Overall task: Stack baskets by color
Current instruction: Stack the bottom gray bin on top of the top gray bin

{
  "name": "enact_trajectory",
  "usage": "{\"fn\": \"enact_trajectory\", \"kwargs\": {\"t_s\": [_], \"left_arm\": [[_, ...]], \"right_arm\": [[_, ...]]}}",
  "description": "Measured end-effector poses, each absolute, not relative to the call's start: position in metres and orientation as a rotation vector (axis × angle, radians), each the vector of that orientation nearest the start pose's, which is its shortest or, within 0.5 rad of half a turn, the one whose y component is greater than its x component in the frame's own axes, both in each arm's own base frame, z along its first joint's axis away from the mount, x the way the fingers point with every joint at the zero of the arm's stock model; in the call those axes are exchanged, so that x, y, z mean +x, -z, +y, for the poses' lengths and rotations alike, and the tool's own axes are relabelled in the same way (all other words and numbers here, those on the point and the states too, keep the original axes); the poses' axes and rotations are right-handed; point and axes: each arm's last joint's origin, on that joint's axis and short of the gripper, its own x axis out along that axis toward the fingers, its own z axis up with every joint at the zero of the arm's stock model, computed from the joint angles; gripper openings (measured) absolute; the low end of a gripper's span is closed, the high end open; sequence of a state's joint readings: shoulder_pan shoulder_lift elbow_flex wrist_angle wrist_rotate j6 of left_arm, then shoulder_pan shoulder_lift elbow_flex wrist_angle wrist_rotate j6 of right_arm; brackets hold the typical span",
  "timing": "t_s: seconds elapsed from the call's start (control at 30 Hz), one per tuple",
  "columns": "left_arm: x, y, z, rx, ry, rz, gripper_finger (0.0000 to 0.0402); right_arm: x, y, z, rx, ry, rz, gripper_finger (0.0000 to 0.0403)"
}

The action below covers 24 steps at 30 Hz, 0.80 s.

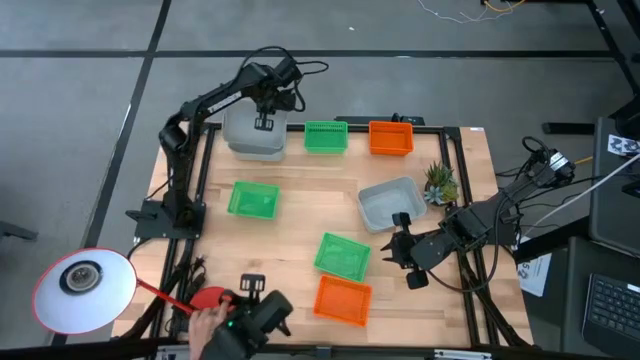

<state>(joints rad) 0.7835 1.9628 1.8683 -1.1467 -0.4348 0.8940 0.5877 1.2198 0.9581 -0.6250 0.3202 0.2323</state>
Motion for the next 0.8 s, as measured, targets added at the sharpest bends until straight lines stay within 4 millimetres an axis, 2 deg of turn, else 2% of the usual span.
{"fn": "enact_trajectory", "kwargs": {"t_s": [0.2,0.4,0.8], "left_arm": [[0.27,-0.279,0.307,0.402,-0.379,1.661,0.0],[0.268,-0.277,0.309,0.363,-0.295,1.603,0.0],[0.261,-0.274,0.312,0.302,-0.247,1.597,0.0]], "right_arm": [[0.206,-0.272,0.126,-0.146,-0.143,0.821,0.0104],[0.206,-0.272,0.126,-0.151,-0.144,0.822,0.0104],[0.206,-0.272,0.126,-0.15,-0.143,0.822,0.0104]]}}
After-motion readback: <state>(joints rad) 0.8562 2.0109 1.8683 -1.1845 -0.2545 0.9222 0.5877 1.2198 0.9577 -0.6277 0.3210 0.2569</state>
